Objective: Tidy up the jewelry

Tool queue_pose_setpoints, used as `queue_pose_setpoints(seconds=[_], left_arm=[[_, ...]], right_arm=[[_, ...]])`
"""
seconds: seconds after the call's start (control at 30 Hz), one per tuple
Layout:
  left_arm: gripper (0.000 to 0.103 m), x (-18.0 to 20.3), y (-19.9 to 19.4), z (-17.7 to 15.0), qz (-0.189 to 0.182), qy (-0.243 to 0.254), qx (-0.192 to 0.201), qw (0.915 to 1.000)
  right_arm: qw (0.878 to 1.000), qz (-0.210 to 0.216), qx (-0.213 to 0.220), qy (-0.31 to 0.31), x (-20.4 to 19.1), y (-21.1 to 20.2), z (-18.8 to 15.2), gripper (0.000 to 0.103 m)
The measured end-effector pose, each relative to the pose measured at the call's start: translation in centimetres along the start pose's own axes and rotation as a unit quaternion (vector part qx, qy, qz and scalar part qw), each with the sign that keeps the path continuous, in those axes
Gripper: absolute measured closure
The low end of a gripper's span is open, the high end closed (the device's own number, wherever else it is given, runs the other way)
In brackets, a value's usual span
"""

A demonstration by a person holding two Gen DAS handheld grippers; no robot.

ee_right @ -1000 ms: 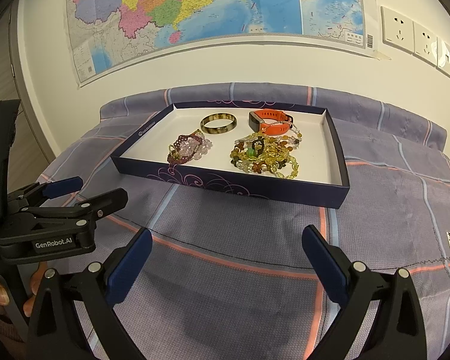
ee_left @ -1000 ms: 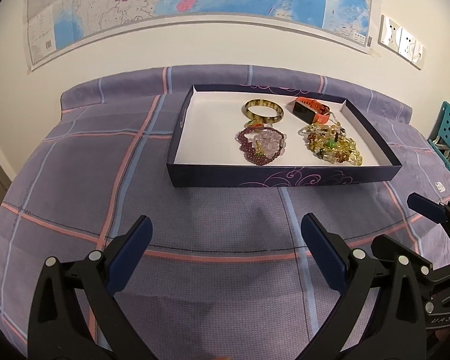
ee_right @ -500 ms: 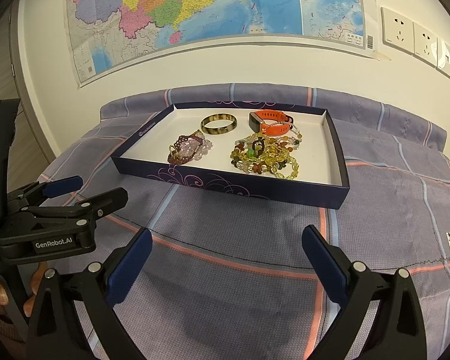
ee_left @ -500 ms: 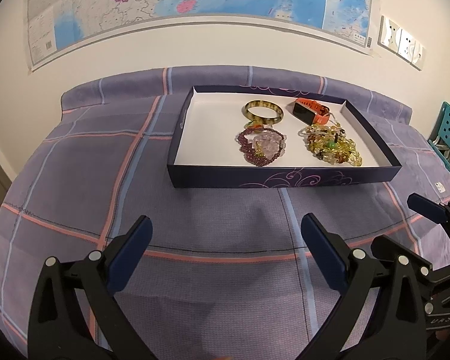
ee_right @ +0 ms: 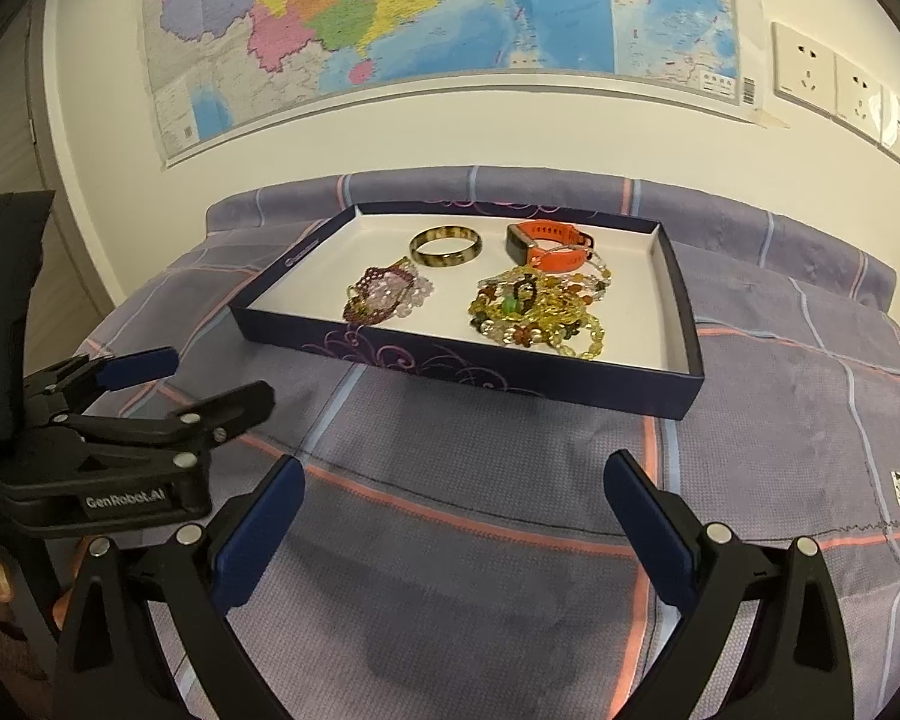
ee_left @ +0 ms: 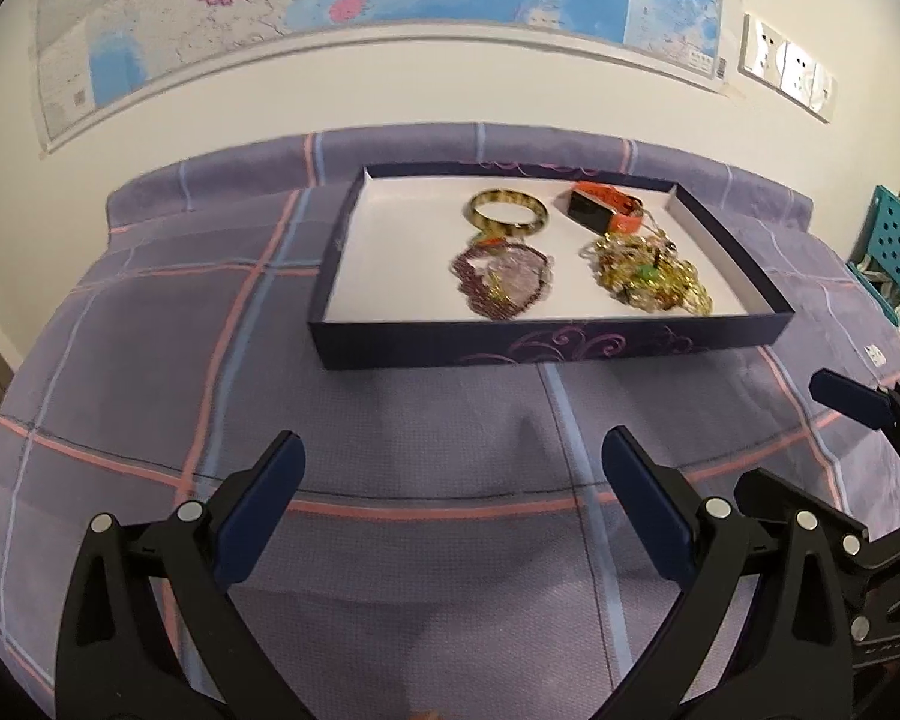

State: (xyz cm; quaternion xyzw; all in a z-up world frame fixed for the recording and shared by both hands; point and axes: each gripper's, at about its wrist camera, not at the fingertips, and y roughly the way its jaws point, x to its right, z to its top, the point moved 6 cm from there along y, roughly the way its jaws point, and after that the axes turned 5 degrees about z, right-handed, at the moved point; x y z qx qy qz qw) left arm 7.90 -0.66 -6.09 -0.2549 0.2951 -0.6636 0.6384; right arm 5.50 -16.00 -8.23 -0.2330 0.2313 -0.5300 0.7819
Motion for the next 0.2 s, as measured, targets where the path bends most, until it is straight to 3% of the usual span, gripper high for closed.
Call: queue_pose_setpoints(seconds=[0.1, 0.2], left_arm=[[0.005, -0.4, 0.5, -0.2, -0.009, -0.003, -0.014, 0.9999], [0.005, -2.0, 0.9, -0.1, 0.003, -0.012, -0.019, 0.9997]], right_arm=[[1.0, -0.009, -0.013, -0.006, 1.9, -0.4, -0.2, 0.007], [0.999, -0.041, -0.031, 0.017, 6.8, -0.9, -0.4, 0.007]])
